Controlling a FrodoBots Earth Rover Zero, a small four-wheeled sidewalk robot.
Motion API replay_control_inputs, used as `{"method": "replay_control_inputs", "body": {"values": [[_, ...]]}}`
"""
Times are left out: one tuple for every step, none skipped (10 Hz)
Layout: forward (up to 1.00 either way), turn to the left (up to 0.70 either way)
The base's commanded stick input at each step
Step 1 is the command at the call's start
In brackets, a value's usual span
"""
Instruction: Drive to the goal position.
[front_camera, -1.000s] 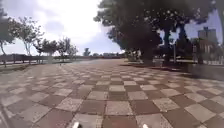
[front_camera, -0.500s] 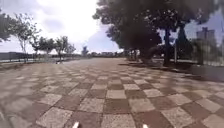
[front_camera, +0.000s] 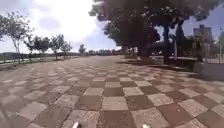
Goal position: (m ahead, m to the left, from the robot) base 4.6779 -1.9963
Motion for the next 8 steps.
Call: {"method": "replay_control_inputs", "body": {"values": [[0.7,0.0],[0.7,0.0],[0.7,0.0],[0.7,0.0],[0.7,0.0],[0.7,0.0],[0.7,0.0],[0.7,0.0]]}}
